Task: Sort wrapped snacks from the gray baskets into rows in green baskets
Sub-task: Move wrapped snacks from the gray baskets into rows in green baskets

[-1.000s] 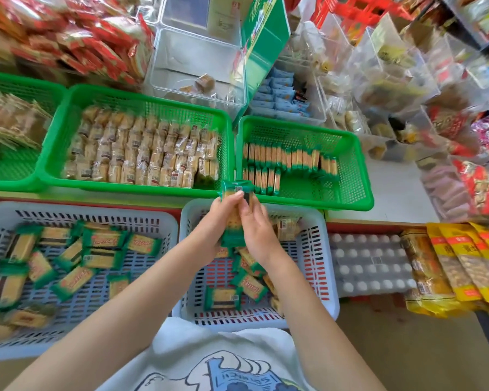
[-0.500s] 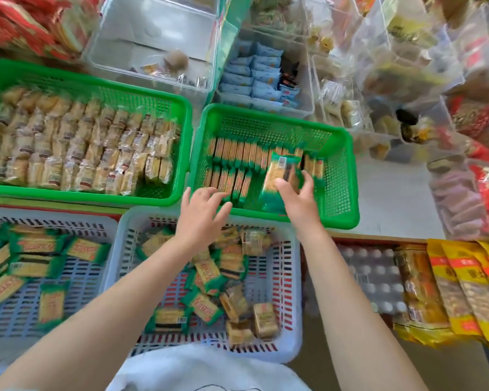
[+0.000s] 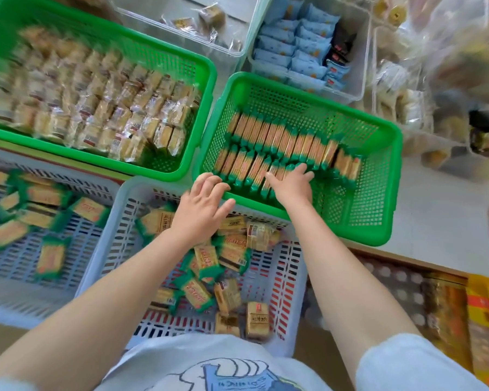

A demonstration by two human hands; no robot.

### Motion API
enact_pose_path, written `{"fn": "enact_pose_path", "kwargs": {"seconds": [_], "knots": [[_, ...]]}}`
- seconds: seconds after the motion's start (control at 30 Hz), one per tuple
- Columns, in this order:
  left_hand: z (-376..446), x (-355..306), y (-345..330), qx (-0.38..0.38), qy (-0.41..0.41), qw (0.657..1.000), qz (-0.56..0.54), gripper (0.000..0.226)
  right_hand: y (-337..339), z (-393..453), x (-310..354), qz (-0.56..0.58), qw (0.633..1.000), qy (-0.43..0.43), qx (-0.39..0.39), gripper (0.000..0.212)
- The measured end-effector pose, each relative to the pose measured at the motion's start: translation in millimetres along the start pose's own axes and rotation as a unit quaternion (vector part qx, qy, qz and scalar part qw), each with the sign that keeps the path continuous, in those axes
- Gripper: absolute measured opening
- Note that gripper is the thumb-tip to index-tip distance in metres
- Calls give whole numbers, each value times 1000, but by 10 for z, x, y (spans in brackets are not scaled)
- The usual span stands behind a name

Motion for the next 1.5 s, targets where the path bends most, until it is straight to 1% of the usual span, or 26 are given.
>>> {"fn": "enact_pose_path", "kwargs": {"seconds": [0.1, 0.13, 0.2, 0.27, 0.33, 0.4, 0.47, 0.5, 0.57, 0.6, 0.63, 0.67, 0.7, 0.77, 0.8, 0.87, 0.97, 1.03, 1.13, 1.2, 1.27, 1.33, 1.37, 1.43, 1.47, 1.5], "knots": [[6, 8, 2, 6, -1, 1000, 3, 70, 57, 17, 4, 23, 1000, 19, 6, 87], [9, 8, 8, 4, -2, 1000, 5, 72, 88, 15, -13, 28, 999, 24, 5, 73], [13, 12, 13, 7, 1, 1000, 7, 74, 132, 3, -57, 30, 998, 44, 11, 33], [-1, 7, 21, 18, 1, 1000, 10, 76, 136, -45, -116, 34, 997, 58, 40, 31], [-16, -5, 54, 33, -8, 999, 9, 78, 181, -210, -164, 78, 994, 70, 39, 22], [-13, -9, 102, 52, -14, 999, 2, 70, 250, -483, -194, 135, 985, 109, -20, 15], [-31, -36, 175, 65, -28, 997, -7, 58, 258, -855, -243, 208, 960, 167, -86, 11], [-81, -59, 226, 52, -38, 998, -21, 54, 209, -1034, -290, 239, 948, 187, -97, 11], [-306, -121, 354, -39, -70, 995, -54, 39, 15, -1324, -418, 279, 938, 192, -68, 14], [-454, -130, 382, -80, -78, 992, -63, 32, -129, -1420, -501, 283, 942, 174, -32, 14], [-597, -115, 362, -88, -78, 990, -75, 28, -292, -1487, -587, 269, 951, 150, 13, 14], [-729, -81, 293, -51, -66, 992, -97, 25, -470, -1543, -684, 234, 963, 117, 69, 13], [-845, -27, 161, 26, -36, 991, -125, 24, -672, -1573, -808, 184, 972, 79, 124, 16], [-1075, 75, -137, 205, 48, 961, -180, 26, -1067, -1628, -1100, 67, 979, 7, 191, 27], [-1174, 122, -260, 258, 76, 943, -194, 28, -1247, -1658, -1251, 0, 980, -25, 198, 33], [-1304, 193, -446, 305, 121, 919, -220, 26, -1557, -1724, -1505, -105, 975, -81, 180, 44], [-1383, 225, -608, 333, 218, 871, -288, 26, -1837, -1805, -1658, -139, 973, -108, 148, 60], [-1384, 225, -651, 345, 243, 861, -283, 26, -1860, -1806, -1658, -110, 977, -107, 147, 71], [-1384, 210, -719, 366, 243, 859, -263, 26, -1788, -1800, -1676, -49, 979, -113, 161, 80], [-1386, 167, -747, 381, 242, 856, -252, 27, -1686, -1841, -1691, -7, 982, -116, 151, 79], [-1394, 84, -758, 390, 242, 848, -263, 30, -1568, -1901, -1681, 95, 980, -116, 134, 72], [-1433, -32, -771, 413, 236, 821, -314, 36, -1426, -2003, -1607, 249, 954, -103, 132, 68], [-1462, -102, -785, 429, 227, 796, -361, 41, -1365, -2054, -1541, 311, 935, -87, 146, 67], [-1501, -208, -828, 443, 206, 736, -468, 49, -1292, -2122, -1393, 360, 917, -26, 168, 56], [-1505, -223, -848, 433, 199, 716, -510, 49, -1288, -2132, -1342, 370, 914, -3, 168, 45], [-1494, -210, -860, 412, 205, 707, -536, 43, -1295, -2121, -1312, 381, 910, 6, 161, 36]]}}
Point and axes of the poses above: each hand's wrist, its own z-axis towards the middle knuckle, its own y-axis out of the back of the hand, x = y × z, the point moved 4 cm from there along z, towards the middle knuckle, and after that the axes turned 4 degrees about x, right-handed, at the moved point
